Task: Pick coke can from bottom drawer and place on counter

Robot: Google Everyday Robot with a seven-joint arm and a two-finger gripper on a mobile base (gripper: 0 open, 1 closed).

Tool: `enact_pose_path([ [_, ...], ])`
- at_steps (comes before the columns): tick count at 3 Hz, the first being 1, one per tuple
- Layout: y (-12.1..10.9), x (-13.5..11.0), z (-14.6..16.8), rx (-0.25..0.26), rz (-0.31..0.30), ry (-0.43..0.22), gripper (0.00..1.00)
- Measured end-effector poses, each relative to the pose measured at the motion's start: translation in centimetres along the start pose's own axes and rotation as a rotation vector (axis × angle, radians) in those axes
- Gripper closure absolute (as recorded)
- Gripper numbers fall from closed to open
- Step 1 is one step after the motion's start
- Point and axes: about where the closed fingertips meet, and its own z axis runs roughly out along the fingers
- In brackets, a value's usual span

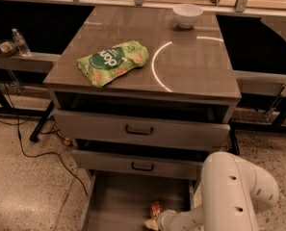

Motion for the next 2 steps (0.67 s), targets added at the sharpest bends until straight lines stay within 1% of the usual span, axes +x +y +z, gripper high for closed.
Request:
enact_pose_path([
  [1,-0.9,-0.7,-1.2,0.031,0.018,-0.026,0.58],
  [2,-1.5,-2.1,-3.7,0.052,0.026,-0.059,0.82],
])
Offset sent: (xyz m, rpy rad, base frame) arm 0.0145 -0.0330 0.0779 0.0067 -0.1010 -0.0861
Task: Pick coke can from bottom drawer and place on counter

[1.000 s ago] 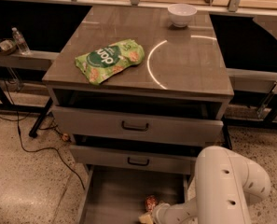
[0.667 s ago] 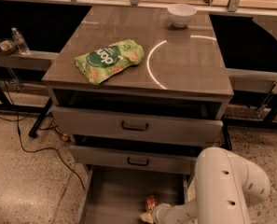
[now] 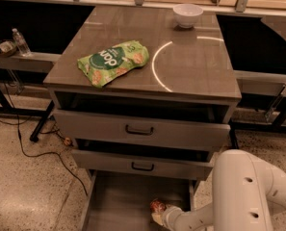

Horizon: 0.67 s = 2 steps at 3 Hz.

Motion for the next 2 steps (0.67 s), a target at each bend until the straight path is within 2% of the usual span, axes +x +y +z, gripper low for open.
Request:
enact_pose_path([
  [1,-0.4,-1.8,-3.3,0.014,-0.030,-0.015,1.00],
  [2,-0.9,-2.7,-5.5,0.017,-0.060,0.002,1.00],
])
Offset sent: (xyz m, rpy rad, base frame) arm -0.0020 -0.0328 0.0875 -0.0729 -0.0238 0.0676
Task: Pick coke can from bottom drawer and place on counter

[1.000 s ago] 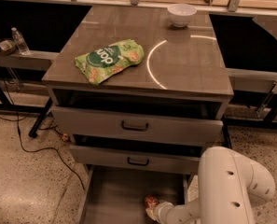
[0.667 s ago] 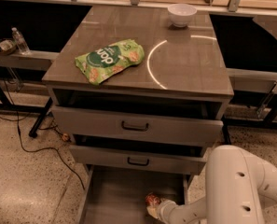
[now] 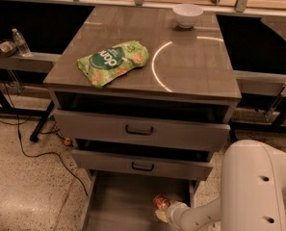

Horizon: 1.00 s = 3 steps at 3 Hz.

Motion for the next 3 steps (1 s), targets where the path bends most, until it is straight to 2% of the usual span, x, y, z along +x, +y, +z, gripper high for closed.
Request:
enact_pose_path([
  [1,-2.0,-0.8,-3.5,-0.012,-0.028,0.064,1.00],
  [2,-2.1,-0.8,-3.8,-0.009,-0.030,0.063,1.00],
  [3,-3.0,-1.4,-7.9,0.030,-0.052,0.037,1.00],
])
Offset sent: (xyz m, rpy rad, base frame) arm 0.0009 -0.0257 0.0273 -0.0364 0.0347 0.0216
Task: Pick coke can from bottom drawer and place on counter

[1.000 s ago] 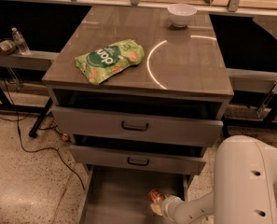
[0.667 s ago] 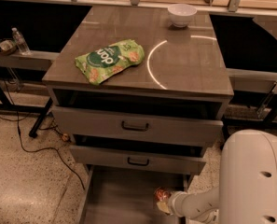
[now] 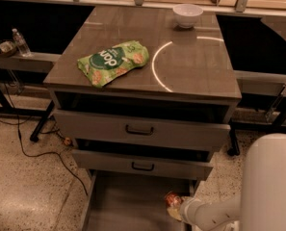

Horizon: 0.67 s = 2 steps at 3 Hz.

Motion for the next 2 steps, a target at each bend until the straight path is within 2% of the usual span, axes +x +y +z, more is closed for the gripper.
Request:
enact_pose_path([
  [1,-0.3,-0.5,-5.6,0.064,-0.042,-0.043,1.00],
  [2,-0.2,-3.0,-11.3,0.164,-0.144,-0.088,1.00],
])
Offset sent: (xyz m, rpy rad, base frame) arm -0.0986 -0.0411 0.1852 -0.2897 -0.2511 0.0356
